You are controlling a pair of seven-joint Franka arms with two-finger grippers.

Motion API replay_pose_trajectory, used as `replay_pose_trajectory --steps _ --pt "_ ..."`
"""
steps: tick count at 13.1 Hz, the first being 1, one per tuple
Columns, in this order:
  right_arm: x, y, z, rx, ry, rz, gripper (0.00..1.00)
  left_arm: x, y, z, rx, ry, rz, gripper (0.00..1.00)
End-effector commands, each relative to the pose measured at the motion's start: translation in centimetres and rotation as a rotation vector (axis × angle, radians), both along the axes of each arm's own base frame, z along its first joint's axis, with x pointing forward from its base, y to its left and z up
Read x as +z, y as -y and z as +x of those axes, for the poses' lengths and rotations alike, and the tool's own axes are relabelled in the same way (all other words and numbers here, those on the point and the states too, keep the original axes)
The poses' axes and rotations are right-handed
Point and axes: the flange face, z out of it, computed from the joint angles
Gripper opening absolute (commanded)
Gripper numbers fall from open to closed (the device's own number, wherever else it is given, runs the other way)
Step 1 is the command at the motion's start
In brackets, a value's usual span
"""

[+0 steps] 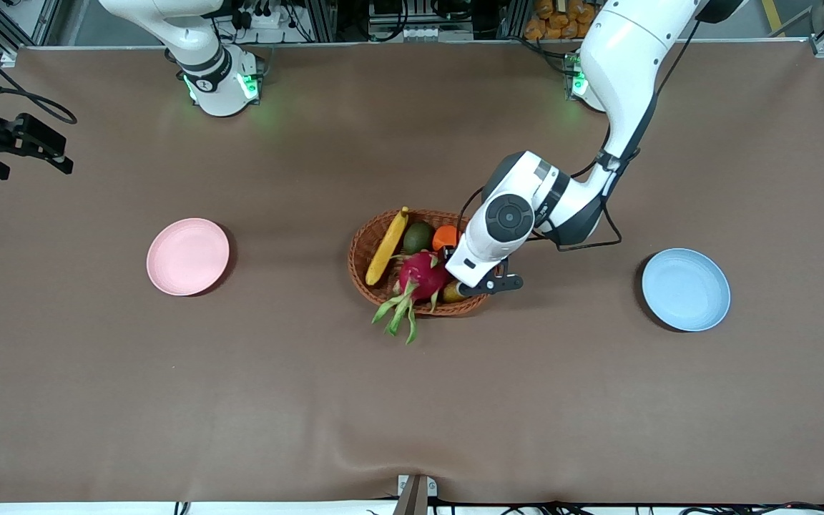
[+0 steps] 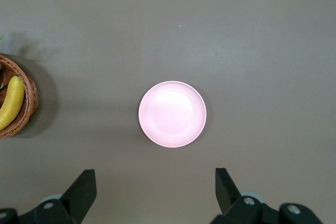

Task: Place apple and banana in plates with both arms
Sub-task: 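Lower the left gripper around the red apple and close it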

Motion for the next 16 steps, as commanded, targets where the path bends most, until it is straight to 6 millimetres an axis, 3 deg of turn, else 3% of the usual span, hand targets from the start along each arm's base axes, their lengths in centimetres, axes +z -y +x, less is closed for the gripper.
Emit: replay_pose_trajectory --steps 1,16 --pt "0.5 0.0 0.0 0.007 -0.003 -0.006 1.00 -1.2 0.2 0.1 -0.008 0.007 0.017 1.00" --pt "0.8 -0.2 0.0 0.013 0.002 -0.005 1.00 -2.3 0.6 0.0 -0.018 0.024 0.032 1.00"
